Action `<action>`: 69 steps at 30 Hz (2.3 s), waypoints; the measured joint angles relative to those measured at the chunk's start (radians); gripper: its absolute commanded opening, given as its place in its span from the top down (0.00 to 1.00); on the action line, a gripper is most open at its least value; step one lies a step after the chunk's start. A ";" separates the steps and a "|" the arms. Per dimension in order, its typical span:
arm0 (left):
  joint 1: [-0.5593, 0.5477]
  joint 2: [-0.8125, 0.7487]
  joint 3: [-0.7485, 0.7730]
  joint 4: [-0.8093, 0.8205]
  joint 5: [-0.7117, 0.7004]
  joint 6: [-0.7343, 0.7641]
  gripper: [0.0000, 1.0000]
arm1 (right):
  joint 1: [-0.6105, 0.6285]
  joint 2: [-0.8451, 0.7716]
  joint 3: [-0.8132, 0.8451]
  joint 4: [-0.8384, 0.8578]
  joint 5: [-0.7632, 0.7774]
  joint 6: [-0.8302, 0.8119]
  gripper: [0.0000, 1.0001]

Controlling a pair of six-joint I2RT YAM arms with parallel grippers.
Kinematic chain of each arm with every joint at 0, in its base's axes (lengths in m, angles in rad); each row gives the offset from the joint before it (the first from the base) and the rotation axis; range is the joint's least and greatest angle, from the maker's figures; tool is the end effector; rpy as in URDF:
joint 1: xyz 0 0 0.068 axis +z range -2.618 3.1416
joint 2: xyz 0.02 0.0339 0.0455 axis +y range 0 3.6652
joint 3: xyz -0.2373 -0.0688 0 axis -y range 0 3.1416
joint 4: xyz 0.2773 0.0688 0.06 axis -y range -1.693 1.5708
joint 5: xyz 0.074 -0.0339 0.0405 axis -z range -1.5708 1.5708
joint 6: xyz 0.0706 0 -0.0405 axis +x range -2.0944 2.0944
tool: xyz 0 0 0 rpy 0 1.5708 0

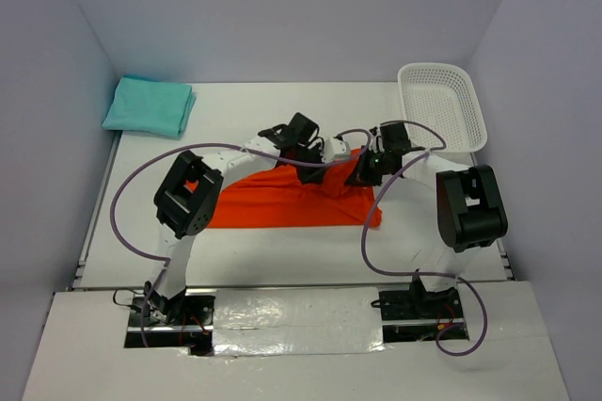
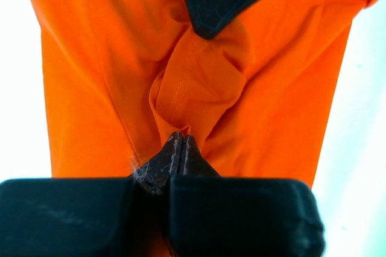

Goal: Fold and stack the t-shirts

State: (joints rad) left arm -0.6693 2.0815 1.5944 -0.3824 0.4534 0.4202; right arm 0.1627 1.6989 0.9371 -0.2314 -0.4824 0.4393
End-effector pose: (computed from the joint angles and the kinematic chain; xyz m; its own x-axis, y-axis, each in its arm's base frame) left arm 0.3712 -0.3331 0.1387 -0.2291 0.6489 -0.7256 0.9560 0.2902 -0.0423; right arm 0.3568 0.0918 0.0865 -0.9156 0.2315 -0.3289 -0.0045 0.8118 0.5840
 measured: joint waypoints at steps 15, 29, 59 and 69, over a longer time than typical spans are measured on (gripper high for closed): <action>-0.010 -0.054 -0.119 -0.187 0.086 0.458 0.96 | 0.045 -0.098 -0.092 -0.010 0.037 -0.073 0.76; -0.026 -0.055 -0.110 -0.272 0.035 0.745 1.00 | 0.028 -0.344 -0.147 -0.139 0.029 -0.145 0.60; -0.021 -0.060 -0.147 -0.267 -0.003 0.800 0.90 | 0.105 -0.103 -0.281 0.184 -0.036 0.118 1.00; 0.012 -0.067 -0.085 -0.293 -0.011 0.726 0.41 | 0.105 -0.187 -0.281 0.124 0.100 0.080 0.86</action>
State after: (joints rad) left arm -0.6575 2.0148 1.5093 -0.6758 0.4419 1.1465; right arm 0.2680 1.5120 0.6563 -0.1070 -0.3824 0.5198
